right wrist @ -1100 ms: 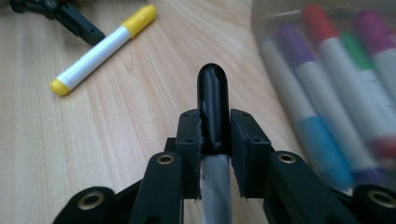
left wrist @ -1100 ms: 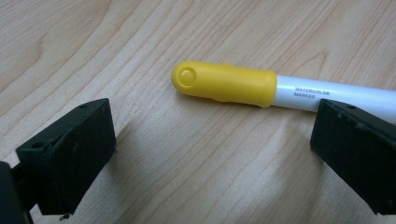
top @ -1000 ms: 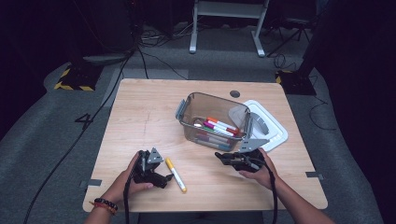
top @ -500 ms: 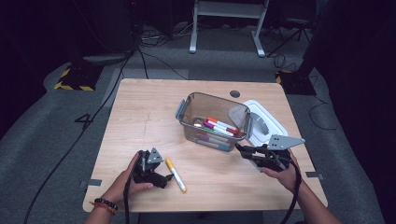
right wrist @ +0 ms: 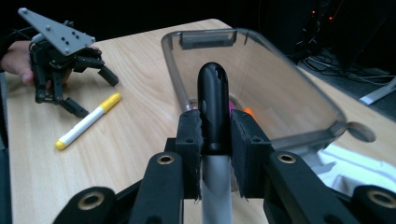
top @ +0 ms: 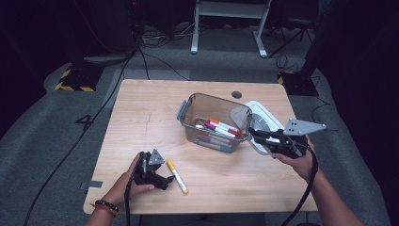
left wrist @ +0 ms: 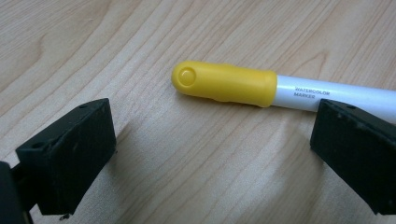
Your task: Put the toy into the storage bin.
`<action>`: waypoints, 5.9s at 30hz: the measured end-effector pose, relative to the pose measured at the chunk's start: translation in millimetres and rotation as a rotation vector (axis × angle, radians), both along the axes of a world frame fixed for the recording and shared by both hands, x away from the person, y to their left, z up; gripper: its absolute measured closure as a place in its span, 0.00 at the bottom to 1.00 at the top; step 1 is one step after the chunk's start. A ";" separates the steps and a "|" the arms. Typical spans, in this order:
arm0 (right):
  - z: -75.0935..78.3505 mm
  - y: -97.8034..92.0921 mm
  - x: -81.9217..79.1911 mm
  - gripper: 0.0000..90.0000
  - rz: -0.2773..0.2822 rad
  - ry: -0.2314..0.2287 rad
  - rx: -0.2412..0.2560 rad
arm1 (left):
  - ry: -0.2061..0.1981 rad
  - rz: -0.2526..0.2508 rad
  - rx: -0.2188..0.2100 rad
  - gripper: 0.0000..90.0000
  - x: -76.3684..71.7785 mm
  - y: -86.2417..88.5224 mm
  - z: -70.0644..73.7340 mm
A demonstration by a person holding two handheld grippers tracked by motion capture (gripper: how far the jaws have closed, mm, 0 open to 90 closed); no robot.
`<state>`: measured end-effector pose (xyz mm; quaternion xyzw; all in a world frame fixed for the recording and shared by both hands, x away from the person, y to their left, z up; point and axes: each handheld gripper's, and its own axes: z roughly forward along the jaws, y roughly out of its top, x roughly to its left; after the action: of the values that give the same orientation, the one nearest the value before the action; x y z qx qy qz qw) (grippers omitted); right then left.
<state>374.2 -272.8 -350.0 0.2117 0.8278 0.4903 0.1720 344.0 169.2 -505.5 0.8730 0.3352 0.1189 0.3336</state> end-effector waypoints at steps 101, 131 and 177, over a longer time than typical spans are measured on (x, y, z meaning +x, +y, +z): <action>-4.2 58.5 7.3 0.37 0.059 0.026 -0.130 | -0.001 -0.052 0.001 0.00 -7.3 14.4 -0.1; -120.4 170.8 -16.7 0.33 0.243 0.122 -0.187 | 0.000 -0.043 0.001 0.00 -8.0 18.4 -0.1; -144.5 147.8 16.4 0.83 0.176 0.216 -0.239 | 0.000 -0.043 0.000 0.00 -7.9 18.3 -0.2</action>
<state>390.7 -125.0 -494.5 0.1681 0.9092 0.3758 0.0626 336.1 187.4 -505.7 0.8801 0.3164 0.1117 0.3360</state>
